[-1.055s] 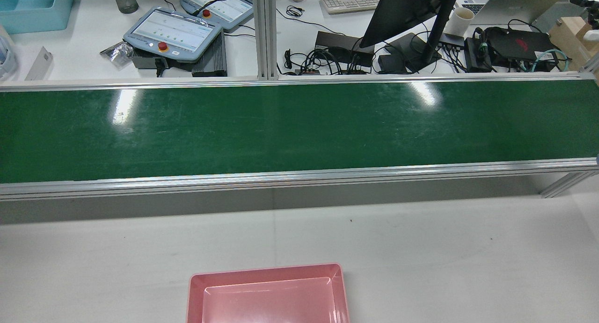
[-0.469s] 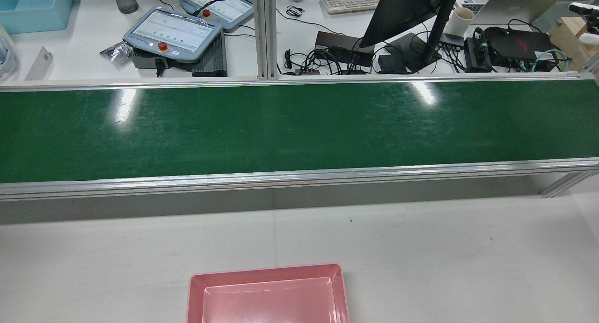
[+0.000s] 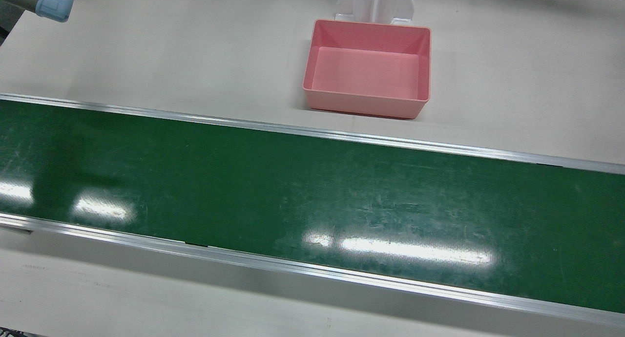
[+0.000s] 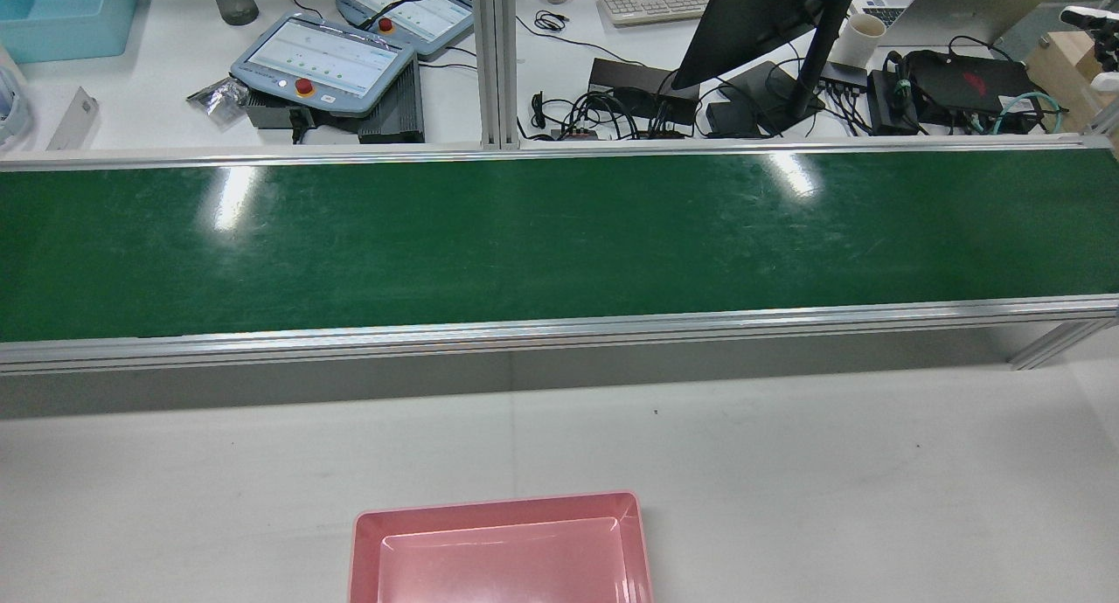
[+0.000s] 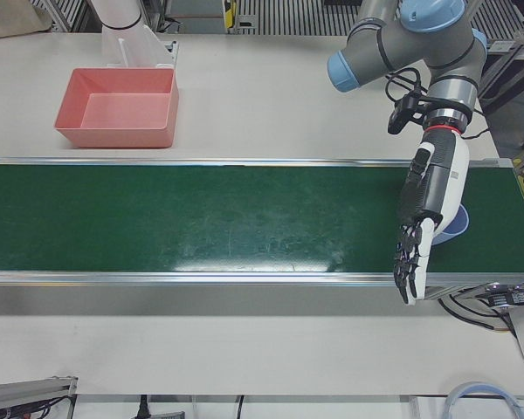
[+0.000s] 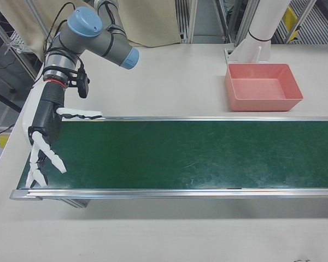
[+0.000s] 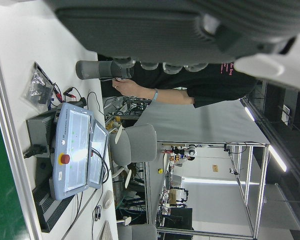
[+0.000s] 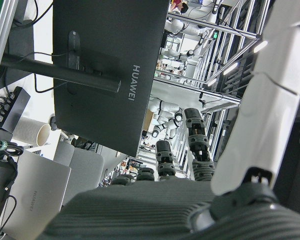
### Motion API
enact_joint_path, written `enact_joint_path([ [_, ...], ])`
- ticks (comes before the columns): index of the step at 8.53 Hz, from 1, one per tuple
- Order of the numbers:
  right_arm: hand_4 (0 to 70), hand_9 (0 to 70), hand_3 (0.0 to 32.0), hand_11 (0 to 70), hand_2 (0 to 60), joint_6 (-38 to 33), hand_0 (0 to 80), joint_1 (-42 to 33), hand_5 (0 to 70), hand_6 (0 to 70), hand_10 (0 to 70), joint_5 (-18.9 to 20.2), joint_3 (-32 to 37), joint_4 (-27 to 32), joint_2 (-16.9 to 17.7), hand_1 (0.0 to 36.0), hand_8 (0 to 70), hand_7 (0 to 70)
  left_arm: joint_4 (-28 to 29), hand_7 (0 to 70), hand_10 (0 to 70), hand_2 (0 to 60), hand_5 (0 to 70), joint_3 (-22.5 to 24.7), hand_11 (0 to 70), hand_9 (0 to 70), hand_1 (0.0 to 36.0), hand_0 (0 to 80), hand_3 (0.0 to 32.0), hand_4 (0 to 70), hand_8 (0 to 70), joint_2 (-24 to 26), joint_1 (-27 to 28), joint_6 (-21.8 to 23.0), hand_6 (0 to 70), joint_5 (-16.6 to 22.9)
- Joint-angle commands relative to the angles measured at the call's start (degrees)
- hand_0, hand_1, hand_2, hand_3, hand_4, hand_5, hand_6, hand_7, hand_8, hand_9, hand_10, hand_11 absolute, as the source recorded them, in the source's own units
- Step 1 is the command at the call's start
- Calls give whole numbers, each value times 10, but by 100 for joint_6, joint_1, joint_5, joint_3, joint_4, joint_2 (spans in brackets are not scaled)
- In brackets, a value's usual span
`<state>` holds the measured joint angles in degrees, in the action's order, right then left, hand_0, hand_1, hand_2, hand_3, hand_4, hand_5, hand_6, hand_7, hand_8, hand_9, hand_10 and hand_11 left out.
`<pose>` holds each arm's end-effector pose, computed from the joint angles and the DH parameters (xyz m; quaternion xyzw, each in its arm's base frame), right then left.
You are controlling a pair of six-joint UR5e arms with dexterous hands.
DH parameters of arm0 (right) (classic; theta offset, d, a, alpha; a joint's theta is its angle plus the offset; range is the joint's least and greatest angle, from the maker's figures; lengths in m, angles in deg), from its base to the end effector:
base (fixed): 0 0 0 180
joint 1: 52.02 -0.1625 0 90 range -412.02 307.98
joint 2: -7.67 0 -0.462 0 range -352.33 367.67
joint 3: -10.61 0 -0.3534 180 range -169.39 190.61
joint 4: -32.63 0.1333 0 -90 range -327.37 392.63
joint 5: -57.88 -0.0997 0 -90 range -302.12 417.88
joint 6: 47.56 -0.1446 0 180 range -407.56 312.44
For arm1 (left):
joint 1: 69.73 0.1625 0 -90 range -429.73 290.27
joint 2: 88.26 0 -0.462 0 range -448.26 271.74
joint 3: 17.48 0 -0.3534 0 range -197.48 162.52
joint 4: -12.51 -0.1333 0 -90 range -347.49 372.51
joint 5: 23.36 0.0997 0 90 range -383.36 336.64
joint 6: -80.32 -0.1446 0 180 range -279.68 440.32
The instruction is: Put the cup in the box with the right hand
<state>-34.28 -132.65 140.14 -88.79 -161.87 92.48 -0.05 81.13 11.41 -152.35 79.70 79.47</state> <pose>0.0649 -0.5451 0.6331 0.0717 -0.7040 0.7006 0.0916 -0.0280 -0.5717 0.5922 -0.1183 0.7312 -0.6593 0.1292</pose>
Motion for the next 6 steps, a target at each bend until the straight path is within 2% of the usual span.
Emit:
enact_joint_path([
  [1,109,56,0,0,24,0,535,21,51,59,0,0,-9,0,0,145,3,232,0,0,0,0,0,0,0,0,0,0,0,0,0,0,0,0,0,0],
  [2,120,55,0,0,0,8,542,21,51,59,0,0,-9,0,0,136,4,228,0,0,0,0,0,0,0,0,0,0,0,0,0,0,0,8,0,0],
  [3,71,56,0,0,100,0,521,30,52,59,0,0,-1,0,9,173,4,227,0,0,0,0,0,0,0,0,0,0,0,0,0,0,0,8,0,0],
  [4,108,58,0,0,25,0,536,30,52,60,0,0,-1,0,9,148,5,234,0,0,0,0,0,0,0,0,0,0,0,0,0,0,0,0,0,0],
  [5,81,56,0,0,78,0,525,30,52,59,0,0,-9,0,9,167,5,227,0,0,0,0,0,0,0,0,0,0,0,0,0,0,0,0,0,0],
  [6,103,54,0,0,26,0,537,39,53,58,0,0,-9,0,9,150,4,219,0,0,0,0,0,0,0,0,0,0,0,0,0,0,0,0,0,0],
])
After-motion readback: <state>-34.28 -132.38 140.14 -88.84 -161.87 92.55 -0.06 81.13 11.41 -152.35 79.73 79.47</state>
